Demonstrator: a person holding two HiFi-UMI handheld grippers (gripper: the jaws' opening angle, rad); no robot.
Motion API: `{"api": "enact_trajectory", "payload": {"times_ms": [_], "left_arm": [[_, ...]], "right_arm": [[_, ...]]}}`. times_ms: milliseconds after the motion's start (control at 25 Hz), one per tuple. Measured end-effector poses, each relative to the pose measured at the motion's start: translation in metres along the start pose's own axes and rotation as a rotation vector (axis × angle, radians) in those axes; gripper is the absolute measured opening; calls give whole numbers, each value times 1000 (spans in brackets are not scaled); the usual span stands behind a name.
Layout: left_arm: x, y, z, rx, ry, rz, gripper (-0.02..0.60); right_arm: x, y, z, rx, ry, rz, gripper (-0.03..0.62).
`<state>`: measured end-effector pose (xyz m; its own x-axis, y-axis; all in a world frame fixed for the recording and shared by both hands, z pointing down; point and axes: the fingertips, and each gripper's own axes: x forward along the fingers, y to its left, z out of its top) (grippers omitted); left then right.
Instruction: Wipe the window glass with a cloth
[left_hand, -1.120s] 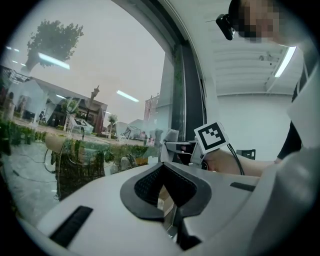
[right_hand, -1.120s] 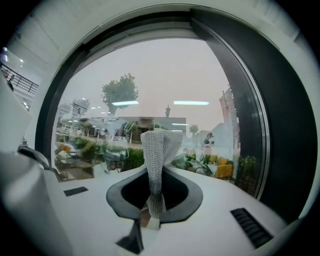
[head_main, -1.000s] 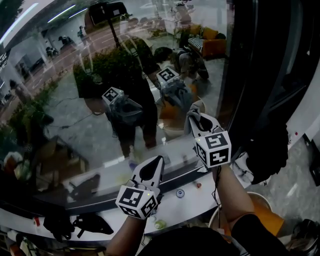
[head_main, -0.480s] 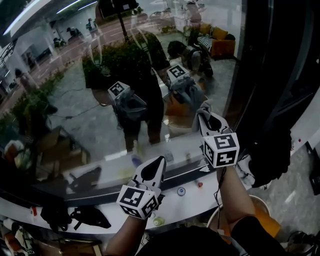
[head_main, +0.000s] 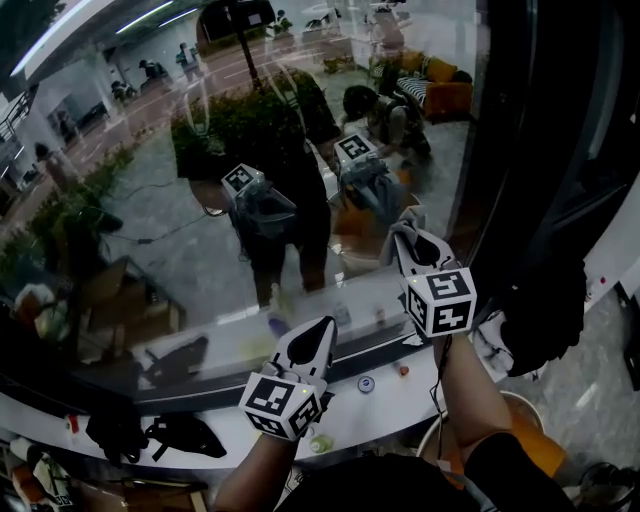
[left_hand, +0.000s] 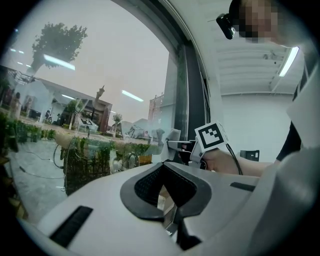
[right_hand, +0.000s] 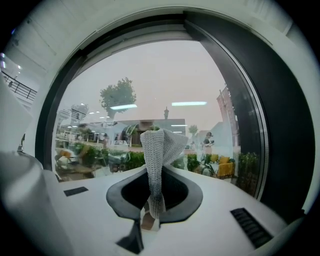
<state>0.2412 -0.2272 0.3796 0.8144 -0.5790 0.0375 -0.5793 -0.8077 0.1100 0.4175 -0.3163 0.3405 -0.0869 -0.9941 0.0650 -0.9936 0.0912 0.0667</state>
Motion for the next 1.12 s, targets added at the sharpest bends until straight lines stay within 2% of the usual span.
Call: {"api": "enact_trajectory", "payload": {"times_ms": [200,360,520,720,920,1120], "left_arm": [[0,0,3,23,-6,6,8],[1,-5,14,39,-28,-2,8],[2,-11,27,70,-53,-33,8],[4,-13,35,102,-84,-71,8],[6,-21,63,141,-109,-100,8],[7,-14,82,125,-126,-92,8]], "right_arm": [[-7,7,1,-9,-12,15,52],[-16,8,25,-33,-50,19,52],[-24,10,54,-60,-105,8,52],[-26,10,63,-66,-146,-9,52],[-26,4,86,-62,-167,-28,52],[-14,6,104,-72,-162,-28,52]]}}
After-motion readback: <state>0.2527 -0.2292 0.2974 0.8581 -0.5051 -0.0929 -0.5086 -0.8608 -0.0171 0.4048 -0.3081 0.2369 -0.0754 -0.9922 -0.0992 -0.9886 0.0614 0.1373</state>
